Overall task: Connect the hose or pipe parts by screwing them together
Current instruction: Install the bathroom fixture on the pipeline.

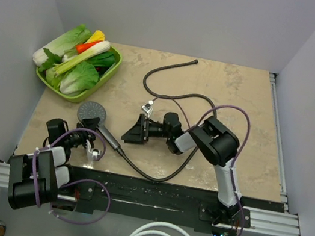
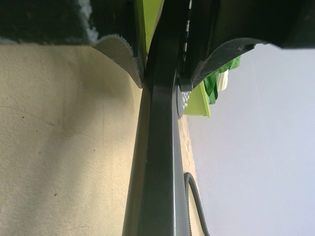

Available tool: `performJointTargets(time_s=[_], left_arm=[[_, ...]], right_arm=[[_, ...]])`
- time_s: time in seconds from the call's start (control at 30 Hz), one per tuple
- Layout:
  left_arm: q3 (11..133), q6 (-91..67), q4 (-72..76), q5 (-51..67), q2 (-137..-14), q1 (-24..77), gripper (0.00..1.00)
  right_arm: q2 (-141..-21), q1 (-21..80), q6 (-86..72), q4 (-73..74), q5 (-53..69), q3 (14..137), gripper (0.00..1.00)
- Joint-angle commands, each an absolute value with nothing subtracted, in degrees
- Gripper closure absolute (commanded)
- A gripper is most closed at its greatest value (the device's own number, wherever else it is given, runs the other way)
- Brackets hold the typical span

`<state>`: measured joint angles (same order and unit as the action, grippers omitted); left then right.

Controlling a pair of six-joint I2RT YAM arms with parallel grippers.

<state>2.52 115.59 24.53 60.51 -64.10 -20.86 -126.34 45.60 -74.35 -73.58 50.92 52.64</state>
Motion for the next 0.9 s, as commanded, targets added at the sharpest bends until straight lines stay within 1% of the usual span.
performJointTargets(time_s=[0.0,0.03,0.07,0.1,0.17,0.27,0.3,0.33,0.4,0.43,0.5,0.57,0.73,0.87], left_arm=[[-13.97,156.09,27.16,65.21,-63.46,-20.65,1.0],[-13.89,156.01,27.25,65.13,-63.46,-20.65,1.0],[-13.97,156.09,27.42,65.04,-63.54,-20.65,1.0],[-13.97,156.09,27.51,64.95,-63.63,-20.65,1.0],[-13.97,156.01,27.68,64.95,-63.89,-20.65,1.0],[-13.89,156.09,27.86,65.13,-64.25,-20.65,1.0],[-13.97,156.09,28.04,65.04,-64.25,-20.65,1.0],[-13.89,156.09,27.95,65.04,-64.42,-20.65,1.0],[-13.97,156.09,28.12,65.04,-64.69,-20.65,1.0],[-13.97,156.09,28.21,65.13,-64.77,-20.65,1.0],[-13.97,156.09,28.21,65.13,-64.69,-20.65,1.0],[-13.97,156.09,28.21,65.13,-64.69,-20.65,1.0],[-13.97,156.09,28.3,65.13,-64.51,-20.65,1.0],[-13.97,156.09,28.04,64.95,-64.07,-20.65,1.0]], right_arm=[[-111.65,44.03,-36.75,-26.14,44.86,57.98,0.01],[-109.19,44.9,-27.69,-12.18,37.86,62.18,0.01],[-107.86,47.87,-21.16,-2.21,23.09,69.01,0.01],[-105.93,49.03,-13.96,9.29,15.37,71.08,0.01],[-103.72,51.32,-11.09,14.05,2.97,73.21,0.01],[-97.66,54.21,-7.92,16.44,-4.36,72.34,0.01],[-95.56,55.19,-6.43,16.61,-5.26,71.9,0.02],[-94.93,55.98,-5.89,17.13,-5.62,71.72,0.08],[-93.96,58.09,-5.63,17.58,-6.15,70.84,0.17],[-93.0,59.49,-5.54,17.14,-6.24,70.14,0.24],[-92.38,60.9,-5.89,14.96,-5.54,67.77,0.25],[-92.37,63.54,-5.63,13.28,-4.75,66.28,0.23],[-97.02,67.23,-6.42,12.13,-1.94,68.11,0.22],[-98.87,68.2,-8.08,9.15,-0.18,68.38,0.22]])
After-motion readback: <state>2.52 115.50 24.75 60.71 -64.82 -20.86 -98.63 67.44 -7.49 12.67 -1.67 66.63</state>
